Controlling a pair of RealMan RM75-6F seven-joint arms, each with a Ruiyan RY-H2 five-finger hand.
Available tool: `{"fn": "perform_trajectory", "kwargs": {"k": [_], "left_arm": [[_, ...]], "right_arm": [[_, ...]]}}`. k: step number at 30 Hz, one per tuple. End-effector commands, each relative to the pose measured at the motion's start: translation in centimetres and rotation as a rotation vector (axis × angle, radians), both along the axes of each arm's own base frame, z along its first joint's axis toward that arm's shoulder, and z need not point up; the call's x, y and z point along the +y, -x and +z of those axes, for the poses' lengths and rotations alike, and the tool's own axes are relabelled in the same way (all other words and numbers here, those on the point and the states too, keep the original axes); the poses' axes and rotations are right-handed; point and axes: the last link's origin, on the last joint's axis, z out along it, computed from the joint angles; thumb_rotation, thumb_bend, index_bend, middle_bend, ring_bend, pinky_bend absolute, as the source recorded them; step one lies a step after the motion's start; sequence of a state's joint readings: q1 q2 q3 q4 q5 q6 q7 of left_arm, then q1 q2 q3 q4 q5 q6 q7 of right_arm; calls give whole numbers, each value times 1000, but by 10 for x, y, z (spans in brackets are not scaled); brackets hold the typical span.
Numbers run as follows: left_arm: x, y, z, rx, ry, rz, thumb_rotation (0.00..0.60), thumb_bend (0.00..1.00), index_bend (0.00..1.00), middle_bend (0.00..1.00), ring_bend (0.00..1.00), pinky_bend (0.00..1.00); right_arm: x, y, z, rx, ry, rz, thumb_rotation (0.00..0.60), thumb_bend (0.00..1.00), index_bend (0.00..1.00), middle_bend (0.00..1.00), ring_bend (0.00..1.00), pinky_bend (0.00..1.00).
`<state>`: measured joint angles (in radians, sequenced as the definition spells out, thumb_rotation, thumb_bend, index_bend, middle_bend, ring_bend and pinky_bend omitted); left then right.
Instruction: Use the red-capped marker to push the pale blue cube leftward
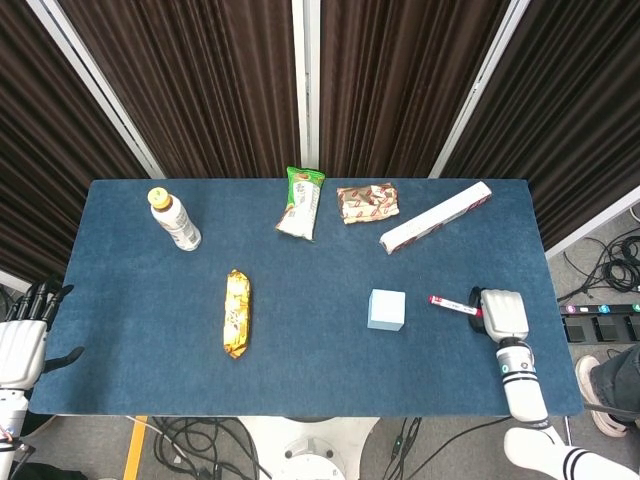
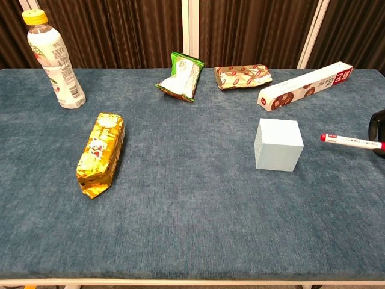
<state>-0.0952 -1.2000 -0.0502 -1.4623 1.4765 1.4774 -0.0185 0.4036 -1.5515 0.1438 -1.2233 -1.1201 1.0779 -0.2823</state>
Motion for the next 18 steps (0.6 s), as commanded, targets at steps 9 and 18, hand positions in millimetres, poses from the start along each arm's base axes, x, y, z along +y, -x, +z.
{"fn": "perform_trajectory", "kwargs": {"k": [9, 18], "left_arm": [[0, 0, 0, 0, 0, 0, 600, 96, 181, 99, 14, 174], [0, 0, 0, 0, 0, 0, 600, 95, 182, 99, 14, 174]], "right_arm": [[-5, 10, 24, 28, -134, 187, 600, 350, 652, 605, 925, 984], [-2, 6, 16, 14, -175, 230, 600, 346, 653, 606, 925, 984]]}}
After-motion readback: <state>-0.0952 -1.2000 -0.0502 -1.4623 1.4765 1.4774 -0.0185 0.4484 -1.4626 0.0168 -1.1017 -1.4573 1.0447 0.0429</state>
